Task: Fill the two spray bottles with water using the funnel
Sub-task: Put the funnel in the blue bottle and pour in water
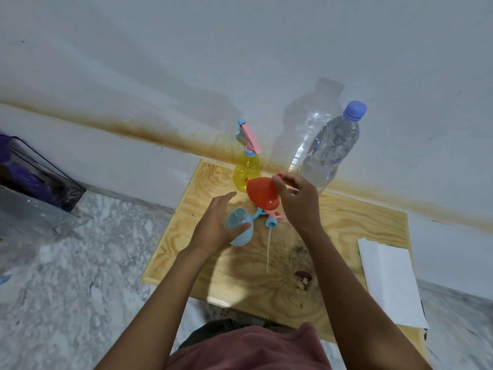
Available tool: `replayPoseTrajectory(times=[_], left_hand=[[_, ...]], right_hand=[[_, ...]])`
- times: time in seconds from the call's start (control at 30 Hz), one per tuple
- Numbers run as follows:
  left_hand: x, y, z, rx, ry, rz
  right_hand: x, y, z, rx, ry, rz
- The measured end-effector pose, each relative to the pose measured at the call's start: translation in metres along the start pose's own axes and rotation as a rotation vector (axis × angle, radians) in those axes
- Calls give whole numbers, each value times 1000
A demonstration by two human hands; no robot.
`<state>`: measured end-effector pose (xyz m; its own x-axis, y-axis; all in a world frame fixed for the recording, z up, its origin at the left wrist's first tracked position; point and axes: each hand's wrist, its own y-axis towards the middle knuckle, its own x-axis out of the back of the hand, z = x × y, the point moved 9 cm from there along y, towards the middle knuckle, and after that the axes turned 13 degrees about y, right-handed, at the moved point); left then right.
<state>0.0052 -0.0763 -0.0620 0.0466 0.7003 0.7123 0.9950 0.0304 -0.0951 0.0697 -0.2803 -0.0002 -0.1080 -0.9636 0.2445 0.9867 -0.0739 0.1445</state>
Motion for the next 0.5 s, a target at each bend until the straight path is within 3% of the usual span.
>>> replayPoseTrajectory(times=[0.27,0.5], left_hand=[[65,-2,-51,-257,-40,-251],[95,-4,-60,-268,-76,-323]], right_hand=[[-15,-5,14,-180,321,99],[-34,-23,16,-412,416,235]])
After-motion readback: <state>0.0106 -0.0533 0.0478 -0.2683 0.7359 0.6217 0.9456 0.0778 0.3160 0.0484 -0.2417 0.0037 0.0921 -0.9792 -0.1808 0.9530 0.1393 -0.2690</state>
